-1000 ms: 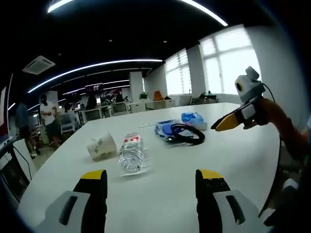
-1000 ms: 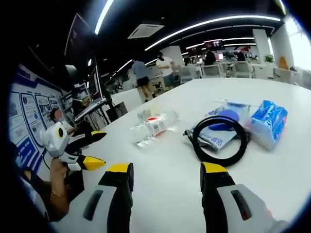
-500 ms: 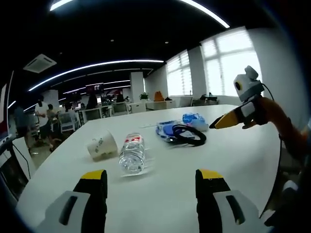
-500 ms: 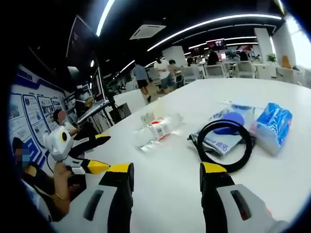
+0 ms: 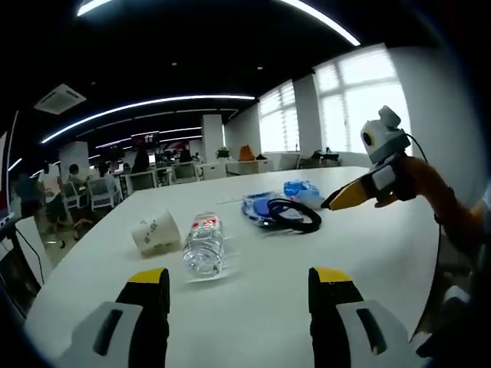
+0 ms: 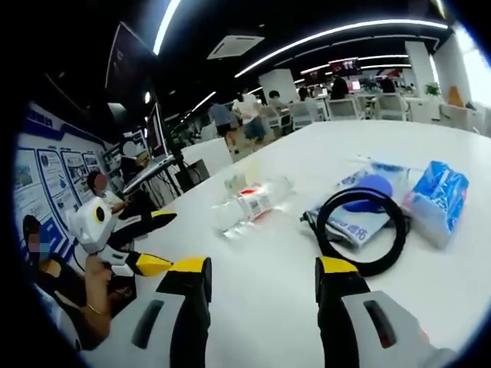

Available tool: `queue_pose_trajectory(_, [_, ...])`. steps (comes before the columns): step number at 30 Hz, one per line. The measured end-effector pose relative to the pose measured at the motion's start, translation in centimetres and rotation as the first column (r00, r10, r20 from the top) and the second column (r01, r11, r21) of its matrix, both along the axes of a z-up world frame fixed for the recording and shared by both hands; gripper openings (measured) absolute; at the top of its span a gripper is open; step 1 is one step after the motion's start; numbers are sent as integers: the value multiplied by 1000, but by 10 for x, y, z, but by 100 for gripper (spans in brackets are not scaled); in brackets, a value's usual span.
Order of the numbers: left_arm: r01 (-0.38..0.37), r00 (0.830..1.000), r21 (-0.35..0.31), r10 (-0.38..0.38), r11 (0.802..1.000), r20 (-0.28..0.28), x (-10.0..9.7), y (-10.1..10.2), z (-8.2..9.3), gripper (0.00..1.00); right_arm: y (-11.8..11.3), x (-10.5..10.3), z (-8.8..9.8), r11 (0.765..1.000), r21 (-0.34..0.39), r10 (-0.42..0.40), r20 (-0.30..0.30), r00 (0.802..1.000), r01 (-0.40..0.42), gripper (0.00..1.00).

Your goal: Arrange the tabletop items into an orderly group along one side of the table until the central work area is clear of visible clutter.

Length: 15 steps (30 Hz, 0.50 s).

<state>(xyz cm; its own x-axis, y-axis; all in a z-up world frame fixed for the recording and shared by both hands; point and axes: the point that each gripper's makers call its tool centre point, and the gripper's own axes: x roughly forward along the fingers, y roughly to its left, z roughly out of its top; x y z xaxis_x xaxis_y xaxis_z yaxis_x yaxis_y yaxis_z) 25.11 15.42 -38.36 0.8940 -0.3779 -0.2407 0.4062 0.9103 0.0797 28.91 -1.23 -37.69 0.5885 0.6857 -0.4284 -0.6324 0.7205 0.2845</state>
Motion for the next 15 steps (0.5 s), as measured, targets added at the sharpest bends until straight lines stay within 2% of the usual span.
queue_pose_trajectory(15, [-8, 1000, 23, 8, 1000, 16, 7, 0, 3, 73, 7, 5, -2, 1000, -5, 23, -12, 1000, -23, 52])
